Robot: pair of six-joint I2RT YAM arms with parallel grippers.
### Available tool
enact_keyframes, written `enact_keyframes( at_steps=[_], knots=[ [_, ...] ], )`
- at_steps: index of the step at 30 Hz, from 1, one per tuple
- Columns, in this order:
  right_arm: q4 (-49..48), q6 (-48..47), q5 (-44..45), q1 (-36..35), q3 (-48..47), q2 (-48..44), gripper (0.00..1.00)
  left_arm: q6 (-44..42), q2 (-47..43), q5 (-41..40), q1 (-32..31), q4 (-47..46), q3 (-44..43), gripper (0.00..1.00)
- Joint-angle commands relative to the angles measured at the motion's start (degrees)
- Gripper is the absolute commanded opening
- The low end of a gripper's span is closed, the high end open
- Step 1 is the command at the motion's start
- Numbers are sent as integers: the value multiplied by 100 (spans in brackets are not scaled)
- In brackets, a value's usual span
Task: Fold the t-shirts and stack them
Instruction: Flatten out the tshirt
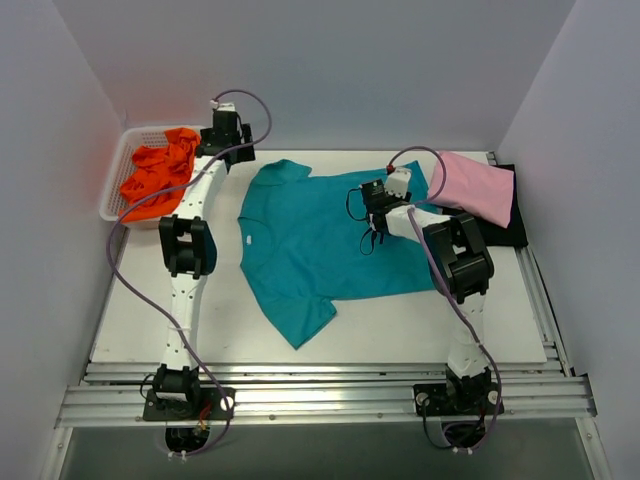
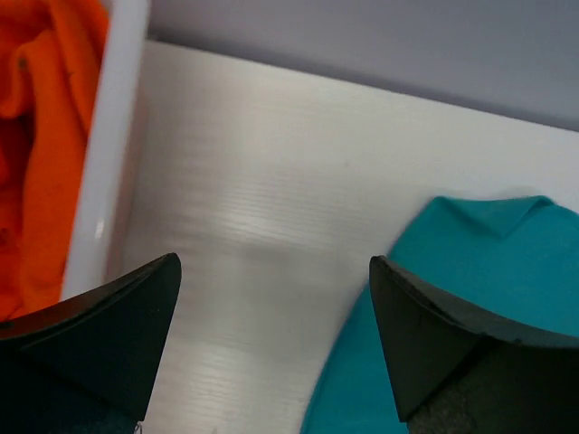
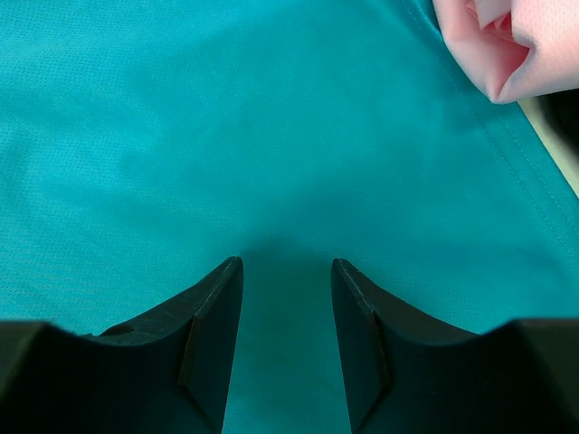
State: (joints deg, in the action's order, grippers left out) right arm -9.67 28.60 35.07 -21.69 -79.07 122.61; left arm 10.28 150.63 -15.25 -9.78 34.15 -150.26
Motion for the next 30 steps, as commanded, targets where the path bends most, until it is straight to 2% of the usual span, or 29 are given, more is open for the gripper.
enact_keyframes(
  at_steps=[1,7,15,21,23,24,25,27,29,30],
  knots=[
    [36,84,35,25,-100,-44,40,694,-58,83,405,206,82,94],
    [106,93,96,-63,-188,9,40,598,-1096,136,276,-514,1365,94],
    [228,216,281,-142,-39,-298,40,483,-1930,-233,-366,-49,2008,94],
    [307,295,571,-379,321,-1054,42,553,-3160,-190,-735,-769,3737,94],
    [369,339,676,-449,427,-1386,43,676,-3407,-93,-814,-735,3985,94],
    [439,452,825,-580,662,-1641,44,764,-3756,-23,-998,-578,4465,94],
    [440,453,826,-582,665,-1765,44,808,-3760,-22,-999,-576,4470,94],
    [554,628,1079,-731,953,-2046,48,931,-4058,-276,-1306,-358,5081,94],
    [755,813,1256,-845,1217,-2486,63,1133,-4364,-426,-1508,-383,5627,95],
    [852,892,1326,-932,1297,-2609,79,1221,-4471,-427,-1657,-522,5917,95]
  ],
)
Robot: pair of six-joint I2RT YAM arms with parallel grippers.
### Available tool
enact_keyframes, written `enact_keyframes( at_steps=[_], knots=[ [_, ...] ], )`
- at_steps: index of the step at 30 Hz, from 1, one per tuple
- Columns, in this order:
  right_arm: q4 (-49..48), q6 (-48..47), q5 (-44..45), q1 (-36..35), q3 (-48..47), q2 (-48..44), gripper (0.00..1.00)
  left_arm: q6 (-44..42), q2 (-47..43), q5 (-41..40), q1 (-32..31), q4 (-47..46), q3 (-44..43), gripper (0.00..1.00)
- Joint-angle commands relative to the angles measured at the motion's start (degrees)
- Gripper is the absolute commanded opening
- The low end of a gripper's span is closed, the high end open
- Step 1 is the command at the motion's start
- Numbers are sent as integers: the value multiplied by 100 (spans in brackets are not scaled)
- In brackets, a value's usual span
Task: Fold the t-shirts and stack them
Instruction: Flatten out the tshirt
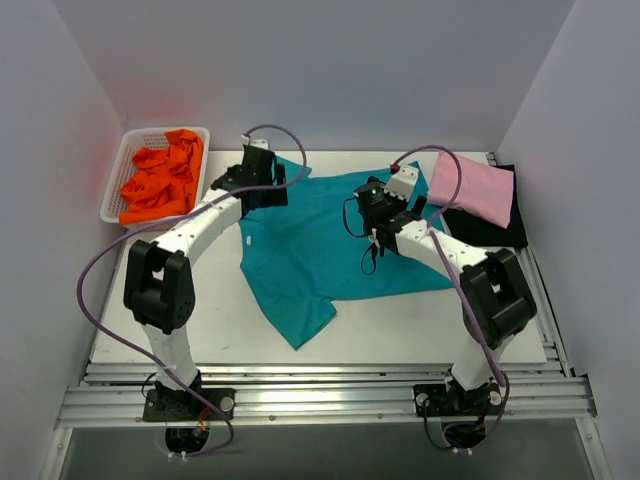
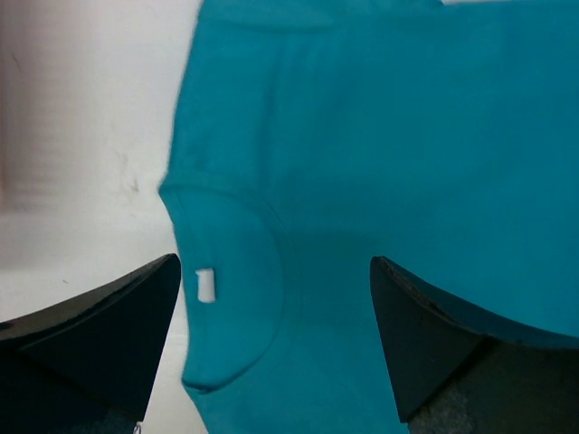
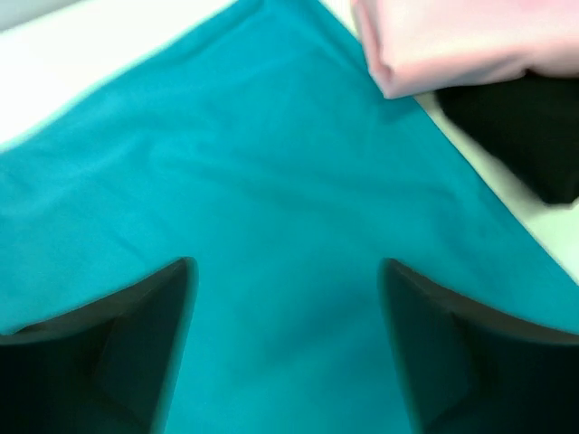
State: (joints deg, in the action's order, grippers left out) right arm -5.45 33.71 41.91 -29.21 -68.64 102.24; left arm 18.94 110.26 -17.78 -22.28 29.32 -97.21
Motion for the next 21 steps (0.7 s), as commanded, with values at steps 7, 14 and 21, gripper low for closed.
enact_keyframes(
  at_steps=[7,14,21],
  knots=[
    [1011,979,1029,-445,835,-1802,100,1076,-1032,662,-646,-1025,2819,98],
    [1406,1049,1179,-524,809,-2155,100,1033,-805,926,-637,-1263,3270,99],
    [1556,1041,1328,-515,729,-2225,100,945,-347,355,-339,-691,2997,98]
  ],
)
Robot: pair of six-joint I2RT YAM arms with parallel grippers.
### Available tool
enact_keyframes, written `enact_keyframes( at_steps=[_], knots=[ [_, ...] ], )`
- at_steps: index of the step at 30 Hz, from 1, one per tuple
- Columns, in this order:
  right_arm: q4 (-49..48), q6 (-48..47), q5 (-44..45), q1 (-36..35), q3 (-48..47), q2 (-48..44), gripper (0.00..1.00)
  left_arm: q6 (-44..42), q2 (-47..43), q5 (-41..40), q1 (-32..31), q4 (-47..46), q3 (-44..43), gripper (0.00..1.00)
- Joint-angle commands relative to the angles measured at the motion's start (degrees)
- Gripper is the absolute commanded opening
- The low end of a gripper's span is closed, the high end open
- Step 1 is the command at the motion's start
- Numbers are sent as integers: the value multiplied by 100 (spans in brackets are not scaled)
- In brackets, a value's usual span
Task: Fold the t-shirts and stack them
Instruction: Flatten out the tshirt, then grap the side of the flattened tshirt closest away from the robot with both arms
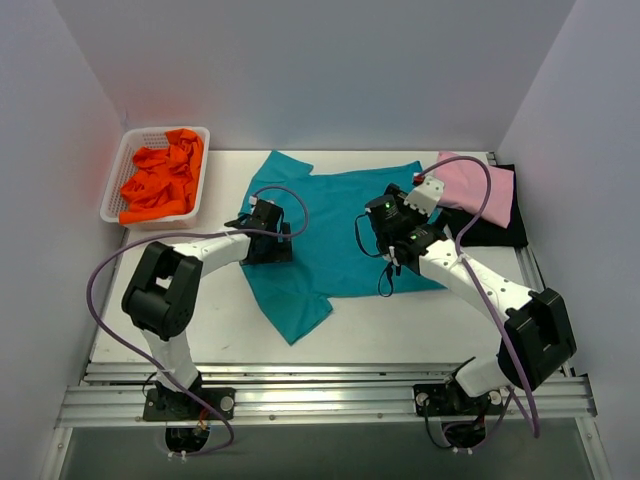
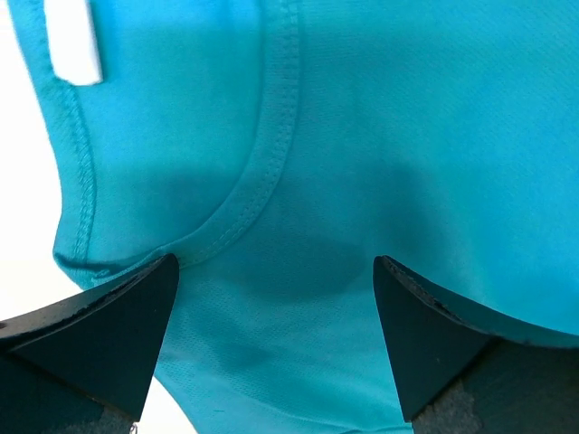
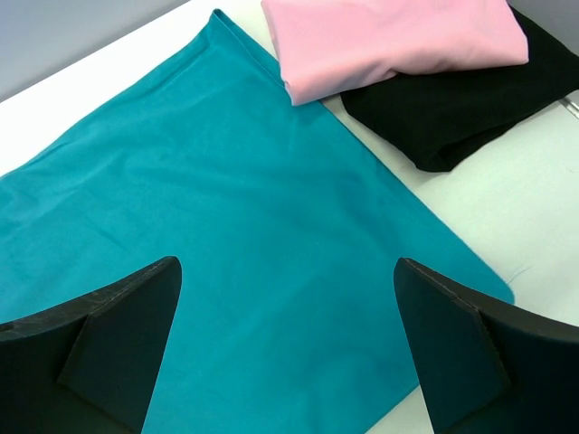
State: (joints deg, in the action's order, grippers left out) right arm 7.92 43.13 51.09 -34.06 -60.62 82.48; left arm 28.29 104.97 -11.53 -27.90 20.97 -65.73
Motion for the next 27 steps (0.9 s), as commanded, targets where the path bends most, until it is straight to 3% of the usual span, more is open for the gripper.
enact_keyframes(
  at_steps=[1,9,20,23,27],
  knots=[
    [262,90,437,-21,-73,-258,100,1,182,-349,380,196,-150,98],
    [210,11,446,102,-29,-408,100,1,173,-342,1084,285,-194,100],
    [201,54,692,198,129,-566,100,79,16,-814,1111,460,-756,100],
    [420,230,648,172,59,-784,100,97,-616,-1219,1067,583,-985,94],
    [499,-24,507,-38,42,-1426,100,45,-2133,-1484,814,462,-775,94]
  ],
)
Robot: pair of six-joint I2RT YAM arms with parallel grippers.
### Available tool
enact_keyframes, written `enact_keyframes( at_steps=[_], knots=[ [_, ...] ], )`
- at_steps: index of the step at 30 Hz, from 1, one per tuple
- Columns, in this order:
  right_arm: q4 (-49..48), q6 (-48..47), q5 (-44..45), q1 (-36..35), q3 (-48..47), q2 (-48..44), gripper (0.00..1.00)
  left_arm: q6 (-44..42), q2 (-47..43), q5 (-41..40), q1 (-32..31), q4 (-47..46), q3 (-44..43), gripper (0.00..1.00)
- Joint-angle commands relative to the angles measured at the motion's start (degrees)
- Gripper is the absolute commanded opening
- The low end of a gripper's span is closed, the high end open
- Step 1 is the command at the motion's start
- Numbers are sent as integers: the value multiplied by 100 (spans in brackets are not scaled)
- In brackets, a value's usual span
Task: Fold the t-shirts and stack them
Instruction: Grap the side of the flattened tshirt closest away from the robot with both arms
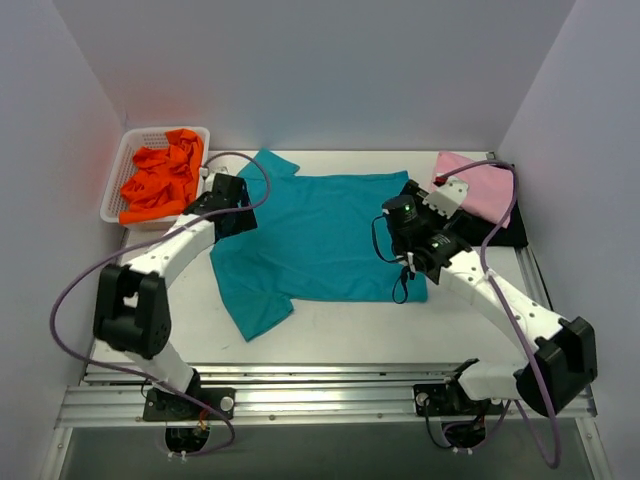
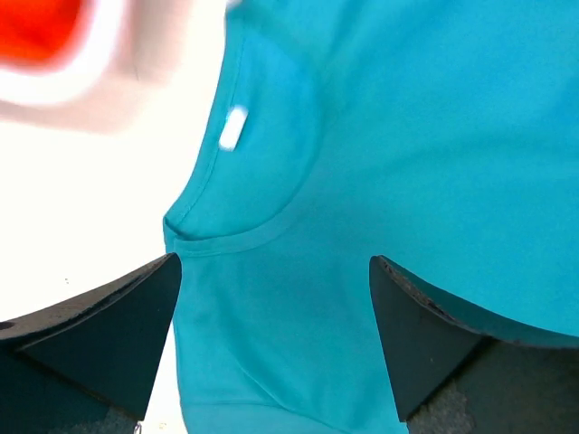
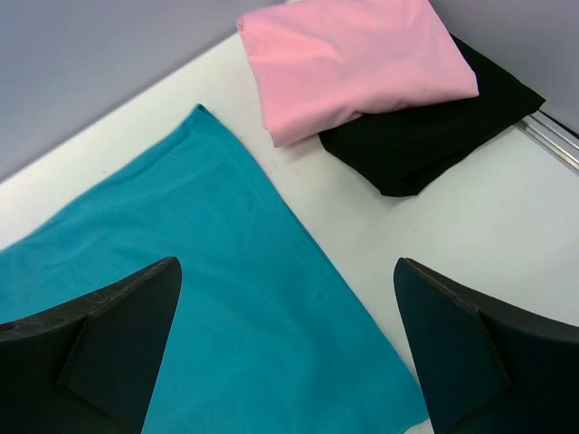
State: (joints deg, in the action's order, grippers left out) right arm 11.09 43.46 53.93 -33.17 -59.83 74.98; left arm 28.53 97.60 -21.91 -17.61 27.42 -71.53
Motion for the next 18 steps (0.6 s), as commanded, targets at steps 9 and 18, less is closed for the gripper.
enact_keyframes(
  at_steps=[9,18],
  knots=[
    [1042,422,-2254,-707,743,-1907,100,1504,-4116,164,-1578,-199,2509,94],
    [2240,1709,-1289,-1543,1897,-3226,100,3464,-6553,-428,-3037,2205,3733,96]
  ],
)
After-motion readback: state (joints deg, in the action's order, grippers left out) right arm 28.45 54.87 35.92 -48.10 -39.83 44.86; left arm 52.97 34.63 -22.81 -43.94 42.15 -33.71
